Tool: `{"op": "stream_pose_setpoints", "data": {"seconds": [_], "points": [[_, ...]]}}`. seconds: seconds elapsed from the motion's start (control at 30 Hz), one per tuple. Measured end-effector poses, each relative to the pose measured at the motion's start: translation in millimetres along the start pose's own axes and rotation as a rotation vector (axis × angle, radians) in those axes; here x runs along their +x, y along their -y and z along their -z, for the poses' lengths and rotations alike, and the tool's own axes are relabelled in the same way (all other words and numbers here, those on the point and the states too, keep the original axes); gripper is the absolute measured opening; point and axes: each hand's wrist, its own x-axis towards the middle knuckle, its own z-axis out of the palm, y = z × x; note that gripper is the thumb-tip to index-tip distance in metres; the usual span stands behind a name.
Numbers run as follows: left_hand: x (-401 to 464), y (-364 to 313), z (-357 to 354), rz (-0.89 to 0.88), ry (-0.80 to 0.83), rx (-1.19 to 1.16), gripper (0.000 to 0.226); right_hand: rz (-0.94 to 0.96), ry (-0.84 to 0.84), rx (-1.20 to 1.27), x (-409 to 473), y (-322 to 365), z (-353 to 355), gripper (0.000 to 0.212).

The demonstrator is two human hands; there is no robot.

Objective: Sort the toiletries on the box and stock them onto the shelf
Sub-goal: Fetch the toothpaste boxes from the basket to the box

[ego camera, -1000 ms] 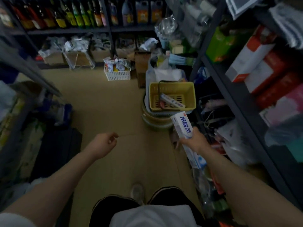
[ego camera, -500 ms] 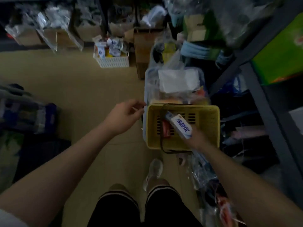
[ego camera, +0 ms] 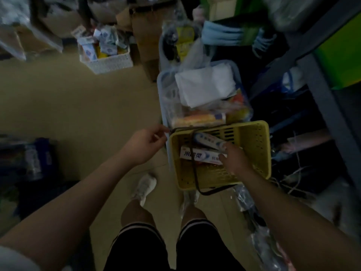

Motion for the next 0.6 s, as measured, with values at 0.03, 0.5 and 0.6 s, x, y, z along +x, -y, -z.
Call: {"op": "stream_pose_setpoints", "data": {"seconds": [0.03, 0.5, 0.6], "points": [[-1.5, -0.9, 5.1, -0.025, 0.074, 0.067, 0.026, -0.03, -0.041, 0.068, -16.5, 1.6, 7.1, 0.038], [-79.3, -82.5, -49.3, -0.719, 0.796, 0.673, 0.02, -0.783, -0.467, 0.848, -329.8, 24.4, -126.9, 0.009], [-146.5, -112.2, -112.8, -0.941, 0.939, 0.789, 0.023, -1.015, -0.589, 1.026, -412.4, 29.9, -198.1, 0.009]]}}
